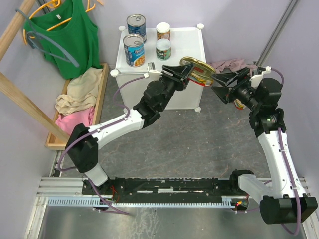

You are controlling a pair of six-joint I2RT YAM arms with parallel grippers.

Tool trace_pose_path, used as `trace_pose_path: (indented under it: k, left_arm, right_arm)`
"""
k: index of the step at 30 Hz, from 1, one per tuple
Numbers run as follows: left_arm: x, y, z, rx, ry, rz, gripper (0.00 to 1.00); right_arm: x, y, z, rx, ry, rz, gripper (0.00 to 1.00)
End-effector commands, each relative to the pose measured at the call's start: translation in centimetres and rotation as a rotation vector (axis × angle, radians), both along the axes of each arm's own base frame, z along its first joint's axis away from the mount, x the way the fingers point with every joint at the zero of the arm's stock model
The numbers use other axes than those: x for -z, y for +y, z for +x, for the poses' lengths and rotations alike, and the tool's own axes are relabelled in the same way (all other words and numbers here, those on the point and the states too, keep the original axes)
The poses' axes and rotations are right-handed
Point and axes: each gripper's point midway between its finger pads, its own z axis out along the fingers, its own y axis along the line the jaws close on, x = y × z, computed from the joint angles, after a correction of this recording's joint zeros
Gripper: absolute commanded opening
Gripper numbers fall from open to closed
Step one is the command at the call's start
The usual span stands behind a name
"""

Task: Place and organize the canned foods onto the counter
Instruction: Adjust the canned food.

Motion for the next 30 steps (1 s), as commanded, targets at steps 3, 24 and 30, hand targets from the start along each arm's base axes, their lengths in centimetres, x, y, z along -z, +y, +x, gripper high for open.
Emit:
trace_pose_path:
  k: [3, 24, 30]
  left_arm:
    - [-6.7, 0.8, -0.8, -0.013, -0.132, -0.142, 0.03]
    - [-6.5, -0.6, -1.1, 0.023, -0.123, -0.160, 0.03]
    - [-6.1, -0.7, -1.1, 0.027, -0.116, -0.160, 0.03]
  right_arm:
    - [-1.9, 0.3, -0.2, -0.007, -0.083, 0.015, 0.79]
    - [-2.2, 1.3, 1.2, -0.023, -0.110, 0.038, 0.70]
    - [-2.0, 1.4, 2.0, -0.020, -0.113, 0.037, 0.65]
